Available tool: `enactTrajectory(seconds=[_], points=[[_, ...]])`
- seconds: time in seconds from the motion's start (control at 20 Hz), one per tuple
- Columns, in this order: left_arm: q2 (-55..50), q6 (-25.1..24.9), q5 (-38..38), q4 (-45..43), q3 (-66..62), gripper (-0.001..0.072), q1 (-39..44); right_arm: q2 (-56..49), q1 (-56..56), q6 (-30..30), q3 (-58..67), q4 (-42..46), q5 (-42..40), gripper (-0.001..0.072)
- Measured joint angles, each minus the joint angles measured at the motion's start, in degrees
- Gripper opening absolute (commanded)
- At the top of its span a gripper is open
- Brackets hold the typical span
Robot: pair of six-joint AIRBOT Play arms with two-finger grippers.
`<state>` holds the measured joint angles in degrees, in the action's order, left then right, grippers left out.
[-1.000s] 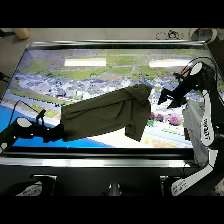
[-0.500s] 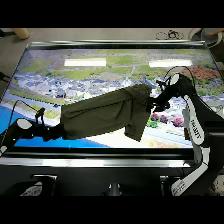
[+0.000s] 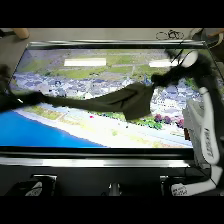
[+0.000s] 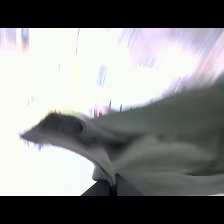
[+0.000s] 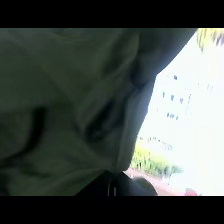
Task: Fold the shirts.
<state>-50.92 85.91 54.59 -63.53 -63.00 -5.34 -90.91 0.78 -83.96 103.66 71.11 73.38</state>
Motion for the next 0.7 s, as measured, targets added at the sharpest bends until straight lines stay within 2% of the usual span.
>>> enactTrajectory(seconds=[0.2, 0.3, 0.5, 0.7], points=[[5.3, 2.4, -2.8, -10.0, -32.5, 0.0024, 0.0, 23.7, 0.0, 0.2, 9.4, 6.9, -10.5, 0.0022], [7.1, 4.8, -1.2, -12.8, -43.5, 0.0024, 0.0, 33.8, 0.0, -1.1, 11.2, 10.4, -12.8, 0.0022], [9.0, 7.5, 5.4, -14.9, -51.6, 0.0024, 0.0, 43.8, 0.0, -3.0, 12.7, 15.3, -11.8, 0.0023], [7.9, 7.1, 10.7, -15.8, -49.8, 0.0025, 0.0, 43.5, 0.0, -3.6, 13.1, 17.2, -8.3, 0.0023]])
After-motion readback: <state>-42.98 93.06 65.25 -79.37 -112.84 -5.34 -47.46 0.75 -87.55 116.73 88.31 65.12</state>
